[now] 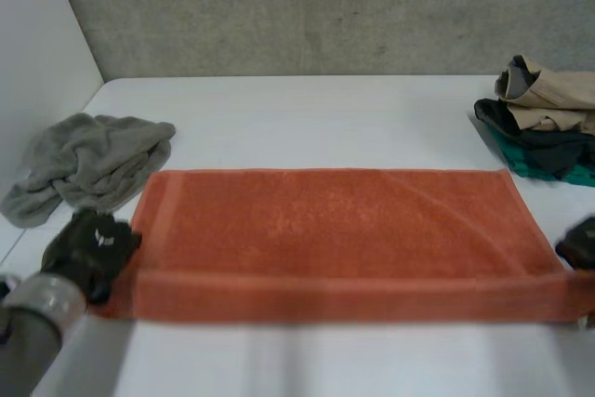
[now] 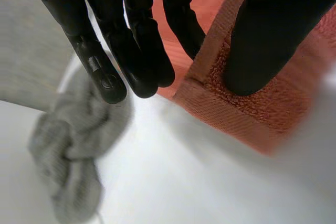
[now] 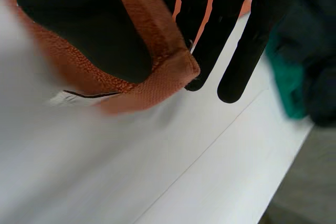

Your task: Fold the laundry.

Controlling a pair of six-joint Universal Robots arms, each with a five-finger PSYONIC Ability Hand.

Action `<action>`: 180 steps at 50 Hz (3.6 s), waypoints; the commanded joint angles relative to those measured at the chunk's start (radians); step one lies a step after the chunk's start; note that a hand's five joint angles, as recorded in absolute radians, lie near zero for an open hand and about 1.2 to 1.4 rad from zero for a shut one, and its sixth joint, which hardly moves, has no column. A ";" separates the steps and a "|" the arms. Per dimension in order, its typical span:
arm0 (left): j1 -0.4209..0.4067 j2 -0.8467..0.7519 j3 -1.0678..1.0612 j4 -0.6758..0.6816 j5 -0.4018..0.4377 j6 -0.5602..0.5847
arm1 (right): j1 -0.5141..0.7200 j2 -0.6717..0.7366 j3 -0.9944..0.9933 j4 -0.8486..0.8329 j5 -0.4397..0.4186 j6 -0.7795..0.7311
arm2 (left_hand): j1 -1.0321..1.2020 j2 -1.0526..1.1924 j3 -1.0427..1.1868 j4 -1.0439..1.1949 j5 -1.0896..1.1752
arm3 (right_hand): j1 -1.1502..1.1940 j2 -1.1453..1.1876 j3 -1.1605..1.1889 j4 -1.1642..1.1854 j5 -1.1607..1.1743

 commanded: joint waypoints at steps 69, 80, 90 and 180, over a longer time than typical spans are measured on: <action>-0.264 -0.423 0.414 0.296 -0.259 -0.288 | 0.048 0.388 -0.215 -0.460 -0.045 0.472 | -1.023 -1.025 -1.020 -1.026 -0.729 | 0.261 0.214 0.200 0.195 0.200; -0.257 -0.354 0.373 0.294 -0.258 -0.291 | -0.072 0.286 -0.181 -0.526 0.197 0.135 | -1.023 -1.025 -1.020 -1.026 -0.729 | 0.261 0.214 0.200 0.195 0.200; -0.253 -0.306 0.331 0.293 -0.256 -0.293 | 0.109 0.252 -0.215 -0.609 0.220 0.040 | -1.023 -1.025 -1.020 -1.026 -0.729 | 0.261 0.214 0.200 0.195 0.200; -0.474 -0.434 0.605 0.126 -0.365 -0.409 | 0.505 0.273 -0.034 -0.591 0.200 0.402 | -0.954 -0.957 -0.952 -0.957 -0.660 | 0.261 0.214 0.200 0.195 0.200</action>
